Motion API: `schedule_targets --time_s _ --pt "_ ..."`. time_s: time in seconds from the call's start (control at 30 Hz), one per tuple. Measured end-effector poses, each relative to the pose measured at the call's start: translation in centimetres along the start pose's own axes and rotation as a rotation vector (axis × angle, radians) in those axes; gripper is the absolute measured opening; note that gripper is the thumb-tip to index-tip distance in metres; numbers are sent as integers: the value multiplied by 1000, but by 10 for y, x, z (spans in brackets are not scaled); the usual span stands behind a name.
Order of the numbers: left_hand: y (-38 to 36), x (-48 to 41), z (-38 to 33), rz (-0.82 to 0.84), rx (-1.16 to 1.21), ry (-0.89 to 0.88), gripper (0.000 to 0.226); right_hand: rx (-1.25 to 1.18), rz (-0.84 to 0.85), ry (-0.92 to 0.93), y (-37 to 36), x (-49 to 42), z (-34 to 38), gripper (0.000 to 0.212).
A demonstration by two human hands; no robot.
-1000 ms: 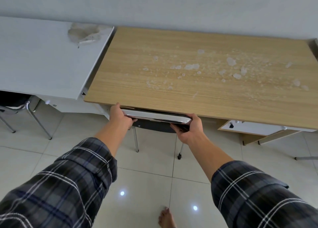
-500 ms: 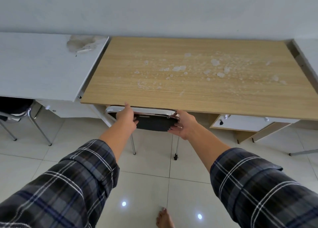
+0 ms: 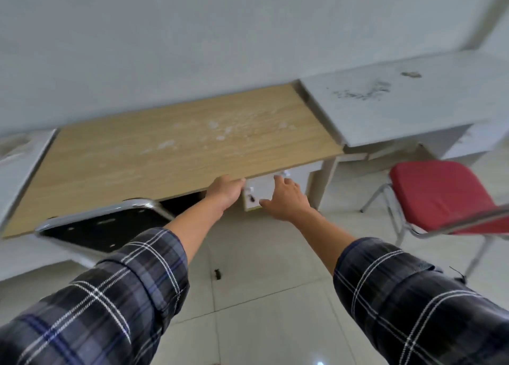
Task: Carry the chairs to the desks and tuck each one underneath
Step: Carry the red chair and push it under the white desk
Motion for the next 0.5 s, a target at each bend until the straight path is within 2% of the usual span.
schedule_targets --time_s 0.03,0.1,0.33,0.5 --pt "-25 15 -22 7 -133 -66 60 31 -24 -18 16 12 -24 83" --pt "-81 46 -66 25 -320 -184 72 65 -74 -75 50 40 -78 83" --pt "-268 148 -172 92 -615 -487 80 78 -194 -311 148 153 -250 88" --pt "-370 201 -225 154 -745 -634 83 22 -306 -471 198 217 -340 89"
Point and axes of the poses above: each hand's wrist, its own x-axis away from the middle knuckle, its own y-axis out of the back of the hand, z = x × y, the point moved 7 cm from there along -x, towards the middle knuckle, and after that the axes turned 14 degrees about y, right-handed, at the moved point
